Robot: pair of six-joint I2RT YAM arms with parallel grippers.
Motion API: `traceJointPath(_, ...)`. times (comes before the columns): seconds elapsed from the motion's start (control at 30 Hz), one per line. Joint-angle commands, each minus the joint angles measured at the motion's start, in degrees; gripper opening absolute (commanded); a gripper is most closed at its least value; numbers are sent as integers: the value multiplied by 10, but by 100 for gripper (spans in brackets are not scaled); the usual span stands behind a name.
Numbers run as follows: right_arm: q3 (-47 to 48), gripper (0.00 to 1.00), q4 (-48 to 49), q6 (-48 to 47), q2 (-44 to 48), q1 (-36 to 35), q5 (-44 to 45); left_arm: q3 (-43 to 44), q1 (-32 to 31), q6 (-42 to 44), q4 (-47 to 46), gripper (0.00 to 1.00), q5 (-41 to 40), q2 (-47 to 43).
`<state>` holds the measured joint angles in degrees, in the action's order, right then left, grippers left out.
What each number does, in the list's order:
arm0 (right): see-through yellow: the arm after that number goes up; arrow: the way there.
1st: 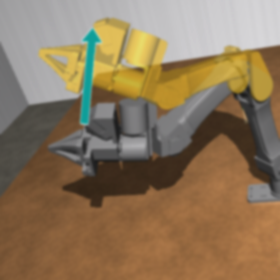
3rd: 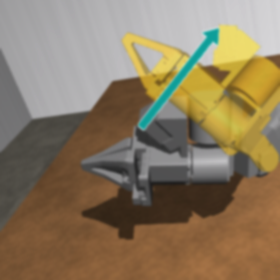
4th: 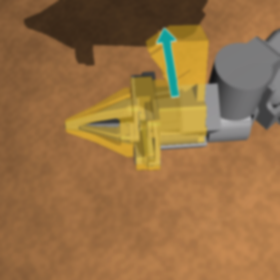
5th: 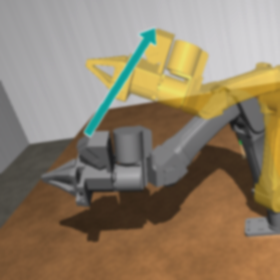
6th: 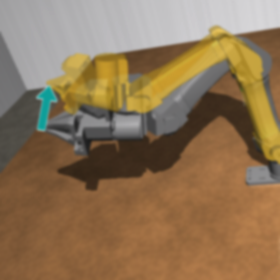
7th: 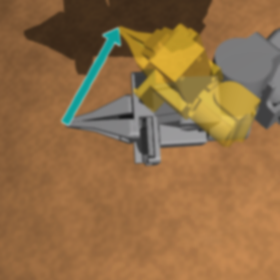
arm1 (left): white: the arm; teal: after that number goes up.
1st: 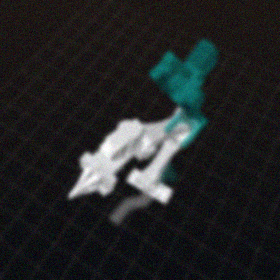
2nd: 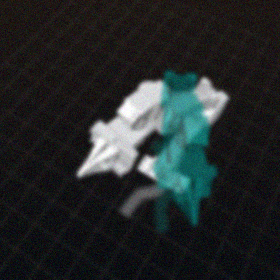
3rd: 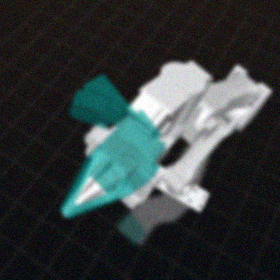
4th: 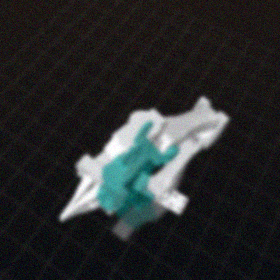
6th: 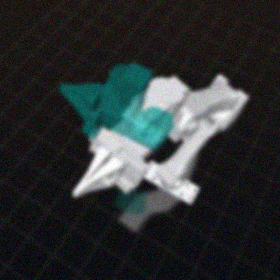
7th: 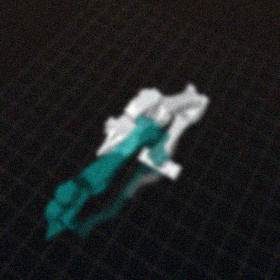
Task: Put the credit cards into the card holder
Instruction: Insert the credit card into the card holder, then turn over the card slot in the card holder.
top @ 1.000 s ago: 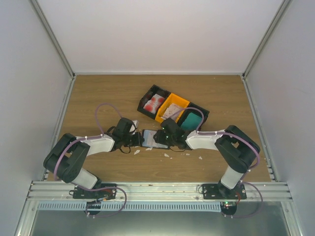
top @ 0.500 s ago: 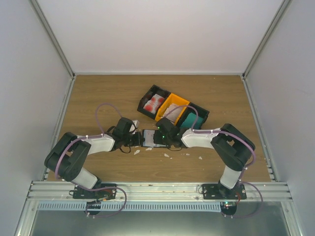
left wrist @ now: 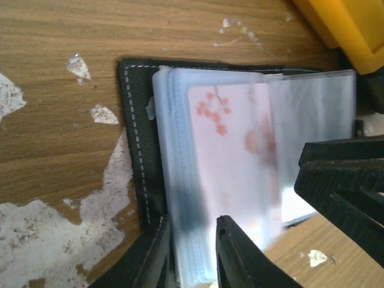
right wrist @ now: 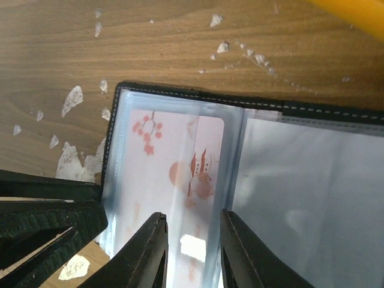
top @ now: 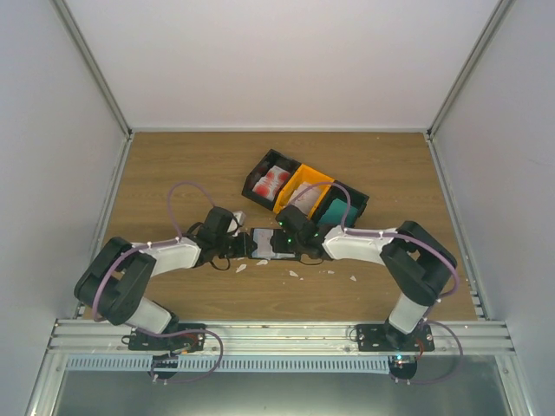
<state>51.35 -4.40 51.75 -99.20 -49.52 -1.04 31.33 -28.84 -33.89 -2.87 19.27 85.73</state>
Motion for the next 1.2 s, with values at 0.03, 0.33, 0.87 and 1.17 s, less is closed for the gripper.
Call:
traceJointPath(0.03, 27, 26, -61, -49, 27, -6, 29, 11, -3, 9, 7, 28, 17, -49)
traceJointPath(0.33, 34, 14, -59, -68, -20, -7, -18, 14, -4, 10, -6, 30, 41, -34)
traceJointPath(0.87, 35, 0, -79, -69, -55, -7, -11, 20, -3, 16, -31, 35, 74, 15)
traceJointPath(1.17, 34, 0, -71, -73, -45, -7, -13, 21, -4, 23, -39, 26, 87, 2)
